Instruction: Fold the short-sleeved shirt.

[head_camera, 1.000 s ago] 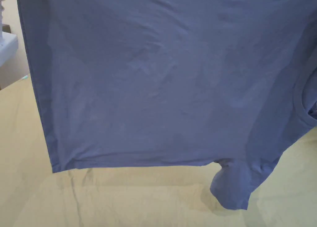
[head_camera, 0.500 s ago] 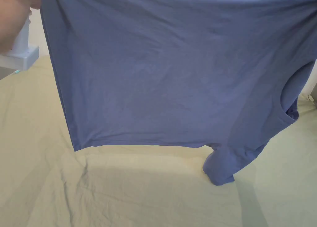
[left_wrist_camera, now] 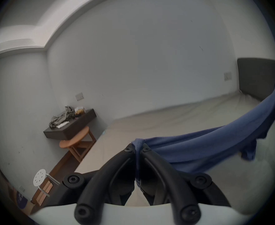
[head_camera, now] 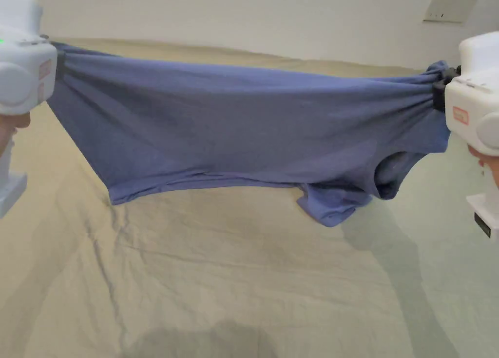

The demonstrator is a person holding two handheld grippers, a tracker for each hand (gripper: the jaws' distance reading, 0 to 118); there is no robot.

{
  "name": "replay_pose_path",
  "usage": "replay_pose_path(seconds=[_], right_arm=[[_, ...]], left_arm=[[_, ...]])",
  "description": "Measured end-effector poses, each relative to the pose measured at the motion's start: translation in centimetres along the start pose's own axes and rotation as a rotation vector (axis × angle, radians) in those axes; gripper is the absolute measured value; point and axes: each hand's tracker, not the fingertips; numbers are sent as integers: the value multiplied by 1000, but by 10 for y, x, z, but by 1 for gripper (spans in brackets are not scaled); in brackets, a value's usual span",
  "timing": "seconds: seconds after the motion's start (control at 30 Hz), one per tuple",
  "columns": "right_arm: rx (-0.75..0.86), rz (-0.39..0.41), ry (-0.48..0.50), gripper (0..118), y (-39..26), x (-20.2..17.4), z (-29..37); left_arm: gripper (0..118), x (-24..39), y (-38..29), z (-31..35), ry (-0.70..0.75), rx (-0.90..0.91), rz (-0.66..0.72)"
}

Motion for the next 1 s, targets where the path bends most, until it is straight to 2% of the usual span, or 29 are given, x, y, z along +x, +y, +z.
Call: replay_pose_path(seconds=[0.27, 0.33, 0.43, 0.53, 0.63, 0.7, 0.8, 1.0], right_arm=[[-233, -27, 137, 3, -145, -33, 102], [-310, 13, 204, 3, -183, -46, 138], [-413, 61, 245, 2, -232, -56, 170], [-547, -16, 306, 2, -266, -62, 193], [-631, -14, 305, 2, -287, -68, 212], [-702, -47, 339, 2, -295, -70, 221], [-717, -92, 320, 2, -301, -70, 238], [-746, -143, 316, 2, -295, -57, 247]], left_arm=[[0, 22, -155, 91, -88, -237, -23], [0, 30, -197, 124, -104, -297, -81], [0, 37, -250, 164, -137, -394, -143], [0, 34, -299, 187, -205, -516, -170], [0, 34, -325, 211, -237, -590, -155], [0, 34, -335, 222, -242, -605, -183], [0, 33, -341, 235, -245, -607, -245], [0, 19, -337, 248, -268, -610, -210]])
